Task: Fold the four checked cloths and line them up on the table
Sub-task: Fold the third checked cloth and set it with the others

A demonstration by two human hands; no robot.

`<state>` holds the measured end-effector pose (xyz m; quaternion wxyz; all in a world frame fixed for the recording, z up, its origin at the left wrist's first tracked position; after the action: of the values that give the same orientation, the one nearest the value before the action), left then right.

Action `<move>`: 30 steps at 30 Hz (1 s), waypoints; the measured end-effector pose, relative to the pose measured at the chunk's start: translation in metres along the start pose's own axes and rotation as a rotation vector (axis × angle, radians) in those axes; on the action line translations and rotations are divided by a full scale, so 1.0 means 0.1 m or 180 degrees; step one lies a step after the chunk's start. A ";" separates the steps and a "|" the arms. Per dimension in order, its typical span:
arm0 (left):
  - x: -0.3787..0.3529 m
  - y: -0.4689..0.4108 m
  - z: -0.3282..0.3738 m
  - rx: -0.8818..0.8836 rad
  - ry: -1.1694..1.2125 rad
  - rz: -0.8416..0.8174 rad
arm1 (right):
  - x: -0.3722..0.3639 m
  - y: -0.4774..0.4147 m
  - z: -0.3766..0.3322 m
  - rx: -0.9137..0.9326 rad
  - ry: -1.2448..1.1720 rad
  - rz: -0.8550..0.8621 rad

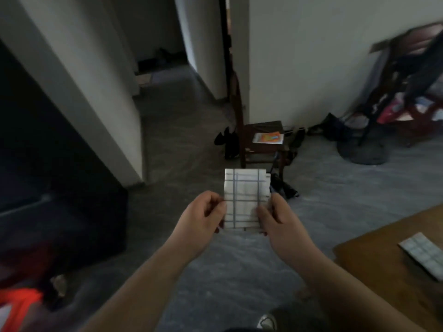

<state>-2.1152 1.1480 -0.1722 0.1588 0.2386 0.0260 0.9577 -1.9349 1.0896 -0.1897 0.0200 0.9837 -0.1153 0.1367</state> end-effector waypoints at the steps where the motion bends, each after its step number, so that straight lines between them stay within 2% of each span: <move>1: -0.07 -0.24 0.11 -0.0040 -0.0018 -0.0047 | 0.13 -0.20 0.00 0.0016 0.0065 0.0071; 5: -0.41 -1.08 0.42 -0.0068 0.0137 -0.0311 | 0.61 -0.85 0.06 -0.0079 0.0154 0.0435; 9: -0.85 -1.90 0.58 0.0012 0.0246 -0.0897 | 1.02 -1.35 0.23 -0.0359 0.0138 0.0737; 15: -1.55 -3.31 0.81 -0.0332 0.0121 -0.1564 | 1.56 -2.29 0.64 -0.0508 -0.0121 0.1377; 22: -2.25 -5.02 1.36 -0.0538 -0.0109 -0.2267 | 2.19 -3.55 0.97 -0.0902 -0.0065 0.2223; 26: -2.91 -5.53 1.70 -0.0663 -0.0217 -0.2790 | 2.60 -3.78 1.07 -0.1132 0.0009 0.2775; 30: -3.60 -5.61 2.01 -0.0856 -0.0107 -0.3380 | 3.02 -3.64 1.20 -0.1344 -0.0242 0.3338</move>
<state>-1.5569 1.5602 -0.2264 0.6499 0.1856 0.0178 0.7368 -1.5357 1.3681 -0.2255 0.1416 0.7737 -0.6140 0.0668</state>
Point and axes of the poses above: each hand's wrist, its own y-axis away from the middle knuckle, its own x-axis out of the back of the hand, z = x × y, the point moved 2 cm from there along -y, towards the middle knuckle, and after that the axes turned 4 degrees about x, right-handed, at the moved point
